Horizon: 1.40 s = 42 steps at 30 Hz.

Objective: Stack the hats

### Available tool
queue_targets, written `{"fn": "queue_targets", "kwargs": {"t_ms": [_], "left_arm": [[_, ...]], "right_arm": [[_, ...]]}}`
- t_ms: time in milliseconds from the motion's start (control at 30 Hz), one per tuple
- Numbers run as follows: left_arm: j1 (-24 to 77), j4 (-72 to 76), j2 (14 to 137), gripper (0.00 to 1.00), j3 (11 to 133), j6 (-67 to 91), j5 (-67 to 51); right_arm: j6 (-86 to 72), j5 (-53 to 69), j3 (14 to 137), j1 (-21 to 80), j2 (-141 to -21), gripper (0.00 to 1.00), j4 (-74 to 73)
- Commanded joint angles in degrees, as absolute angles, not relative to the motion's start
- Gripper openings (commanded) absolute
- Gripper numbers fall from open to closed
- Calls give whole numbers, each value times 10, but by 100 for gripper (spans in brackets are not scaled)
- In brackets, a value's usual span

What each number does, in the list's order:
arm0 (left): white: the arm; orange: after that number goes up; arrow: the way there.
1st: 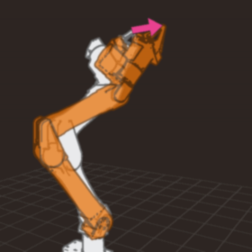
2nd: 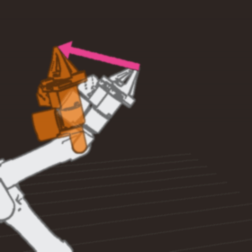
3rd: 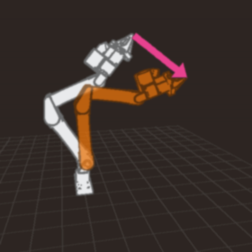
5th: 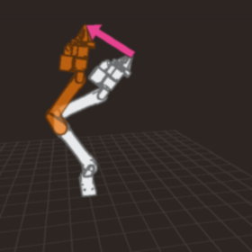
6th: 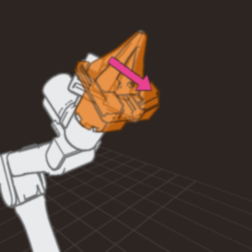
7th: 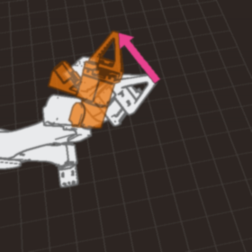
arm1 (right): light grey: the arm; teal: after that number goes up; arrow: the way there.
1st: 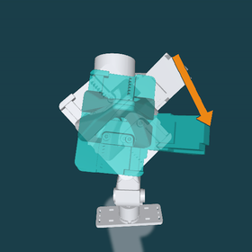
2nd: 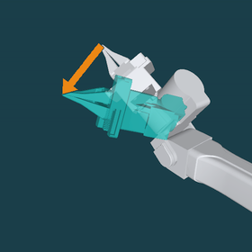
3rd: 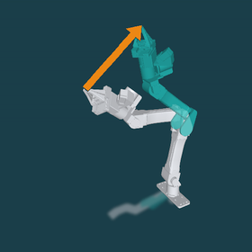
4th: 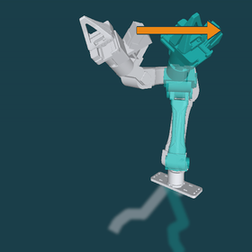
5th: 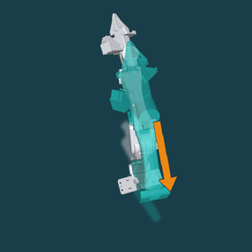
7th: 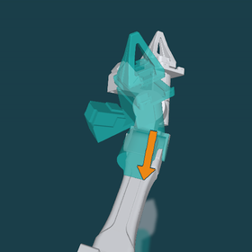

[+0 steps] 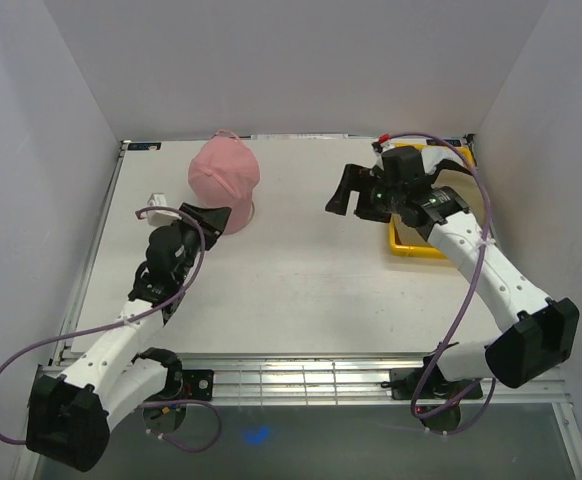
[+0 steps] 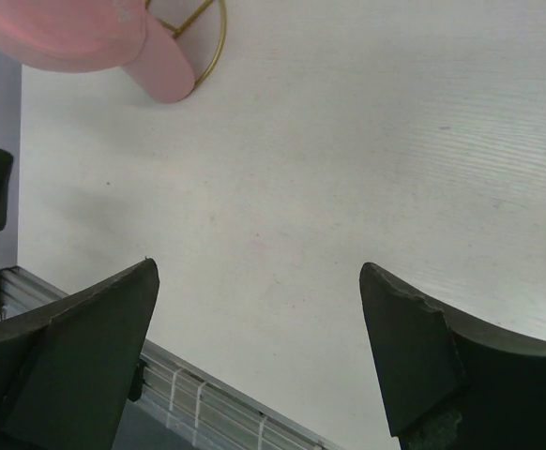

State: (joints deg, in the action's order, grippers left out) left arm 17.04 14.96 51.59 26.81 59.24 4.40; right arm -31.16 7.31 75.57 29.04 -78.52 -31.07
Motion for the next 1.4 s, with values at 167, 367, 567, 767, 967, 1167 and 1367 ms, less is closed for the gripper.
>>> {"fn": "queue_targets", "kwargs": {"t_ms": [167, 367, 567, 767, 967, 1167, 1367], "left_arm": [[309, 83, 637, 61, 460, 461, 39], [391, 94, 759, 63, 556, 429, 1], [452, 16, 845, 63, 648, 394, -48], [460, -41, 811, 64, 632, 381, -76], [460, -58, 745, 64, 584, 373, -88], [460, -65, 704, 64, 557, 372, -104], [461, -83, 658, 64, 526, 360, -114]], "right_arm": [[-271, 26, 774, 165, -666, 92, -406], [-252, -48, 765, 61, -635, 91, -454], [-247, -60, 802, -19, -678, 91, -481], [-245, -10, 817, -127, -720, 91, -489], [-249, 31, 831, -207, -765, 93, -495], [-236, 28, 839, -224, -814, 93, -483], [-236, 33, 846, -228, -869, 95, -447]]}}
